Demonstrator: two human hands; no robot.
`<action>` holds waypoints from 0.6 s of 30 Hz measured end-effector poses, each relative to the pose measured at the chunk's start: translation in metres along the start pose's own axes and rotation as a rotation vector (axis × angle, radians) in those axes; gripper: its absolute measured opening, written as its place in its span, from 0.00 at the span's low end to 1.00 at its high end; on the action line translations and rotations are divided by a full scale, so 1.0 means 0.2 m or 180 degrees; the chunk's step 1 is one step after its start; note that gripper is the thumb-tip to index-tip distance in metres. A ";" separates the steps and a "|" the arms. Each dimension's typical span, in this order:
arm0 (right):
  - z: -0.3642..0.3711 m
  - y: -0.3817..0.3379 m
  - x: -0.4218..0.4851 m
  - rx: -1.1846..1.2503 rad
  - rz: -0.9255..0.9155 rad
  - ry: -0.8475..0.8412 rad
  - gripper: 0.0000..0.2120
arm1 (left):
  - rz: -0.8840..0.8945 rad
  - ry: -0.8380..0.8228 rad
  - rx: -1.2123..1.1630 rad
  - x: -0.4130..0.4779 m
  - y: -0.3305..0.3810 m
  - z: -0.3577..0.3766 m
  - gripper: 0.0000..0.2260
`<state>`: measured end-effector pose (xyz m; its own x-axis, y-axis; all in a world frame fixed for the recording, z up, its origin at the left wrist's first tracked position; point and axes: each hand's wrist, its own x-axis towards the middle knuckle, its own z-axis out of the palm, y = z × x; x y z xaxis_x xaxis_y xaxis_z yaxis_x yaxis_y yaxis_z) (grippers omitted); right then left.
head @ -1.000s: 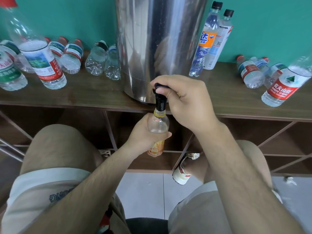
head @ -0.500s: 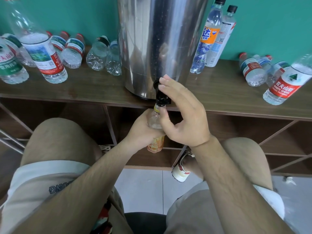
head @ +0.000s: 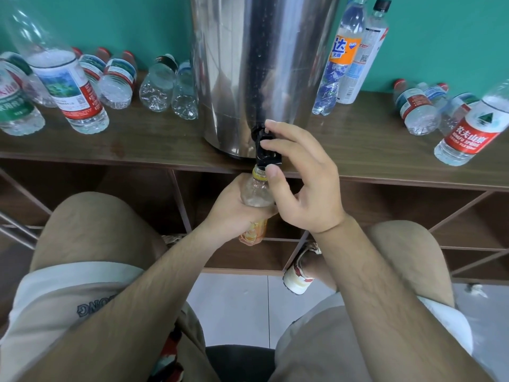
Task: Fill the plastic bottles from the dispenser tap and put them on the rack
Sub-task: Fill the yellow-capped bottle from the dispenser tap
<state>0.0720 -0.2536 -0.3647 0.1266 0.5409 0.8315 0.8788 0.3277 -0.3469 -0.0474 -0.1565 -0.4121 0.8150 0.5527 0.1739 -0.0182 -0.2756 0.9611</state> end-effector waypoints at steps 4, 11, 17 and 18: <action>0.00 0.00 0.00 -0.0010 0.0001 0.0023 0.14 | -0.0052 0.0033 0.0046 0.00 -0.01 0.00 0.09; -0.01 -0.01 0.00 0.0031 0.0005 -0.0041 0.14 | -0.0070 0.0087 0.0225 0.01 -0.03 0.00 0.11; -0.03 0.00 0.00 0.0064 0.0025 -0.0098 0.14 | -0.0285 0.0135 0.0263 0.04 -0.08 -0.02 0.20; -0.04 0.01 0.00 0.0072 0.0022 -0.0102 0.14 | -0.0329 0.0139 0.0244 0.04 -0.08 -0.02 0.22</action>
<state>0.0769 -0.2596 -0.3620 0.1176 0.5676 0.8148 0.8672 0.3411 -0.3628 -0.0427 -0.1453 -0.4258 0.7842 0.6146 0.0857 0.1102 -0.2739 0.9554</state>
